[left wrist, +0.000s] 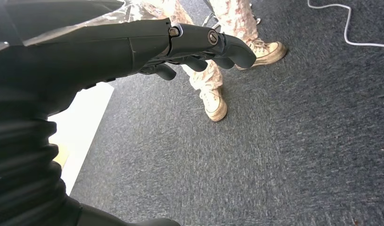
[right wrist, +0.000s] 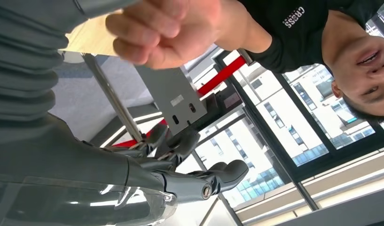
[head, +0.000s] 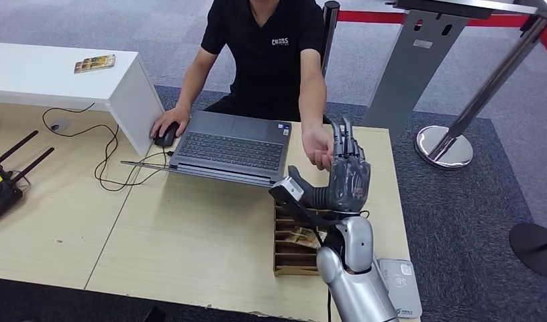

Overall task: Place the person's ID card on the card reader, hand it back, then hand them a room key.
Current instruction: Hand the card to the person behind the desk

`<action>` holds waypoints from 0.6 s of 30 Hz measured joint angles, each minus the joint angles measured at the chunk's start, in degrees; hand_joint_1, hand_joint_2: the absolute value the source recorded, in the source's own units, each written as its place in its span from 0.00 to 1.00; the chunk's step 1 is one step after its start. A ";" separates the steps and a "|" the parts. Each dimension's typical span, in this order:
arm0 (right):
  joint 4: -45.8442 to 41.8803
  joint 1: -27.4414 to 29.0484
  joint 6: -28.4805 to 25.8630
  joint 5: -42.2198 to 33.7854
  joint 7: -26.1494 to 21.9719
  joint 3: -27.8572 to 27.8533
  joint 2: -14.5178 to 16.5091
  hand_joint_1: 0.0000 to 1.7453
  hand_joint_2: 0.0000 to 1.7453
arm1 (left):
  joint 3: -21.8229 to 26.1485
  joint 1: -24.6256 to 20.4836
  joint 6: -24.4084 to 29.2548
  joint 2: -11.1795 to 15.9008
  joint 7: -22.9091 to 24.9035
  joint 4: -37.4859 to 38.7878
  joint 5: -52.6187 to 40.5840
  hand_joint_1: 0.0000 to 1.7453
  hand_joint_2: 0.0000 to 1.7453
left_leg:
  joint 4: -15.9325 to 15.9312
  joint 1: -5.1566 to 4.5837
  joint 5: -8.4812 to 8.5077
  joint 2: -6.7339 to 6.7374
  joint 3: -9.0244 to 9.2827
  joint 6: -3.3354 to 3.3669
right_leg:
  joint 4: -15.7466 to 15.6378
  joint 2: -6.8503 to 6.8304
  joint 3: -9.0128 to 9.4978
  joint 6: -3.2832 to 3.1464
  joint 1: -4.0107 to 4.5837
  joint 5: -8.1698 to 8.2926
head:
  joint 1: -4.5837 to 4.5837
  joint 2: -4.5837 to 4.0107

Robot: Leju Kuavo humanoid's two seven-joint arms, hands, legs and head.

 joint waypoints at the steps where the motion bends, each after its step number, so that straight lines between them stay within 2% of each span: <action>1: 0.00 0.00 0.00 0.01 0.01 0.02 -0.06 0.00 0.00 | -0.02 0.00 0.00 0.01 -0.01 0.00 0.00 0.00 1.00 | 0.00 0.00 0.00 0.00 0.00 0.00 | 0.00 0.00 0.00 0.00 0.00 0.00 | -0.01 0.00; 18: -0.07 0.38 0.00 0.01 0.13 0.36 -0.60 0.00 0.00 | -0.11 0.00 0.00 0.05 0.18 0.01 0.17 0.00 1.00 | 0.00 0.00 0.00 0.00 0.00 0.00 | 0.00 0.00 -0.01 0.00 0.00 0.00 | 0.01 0.00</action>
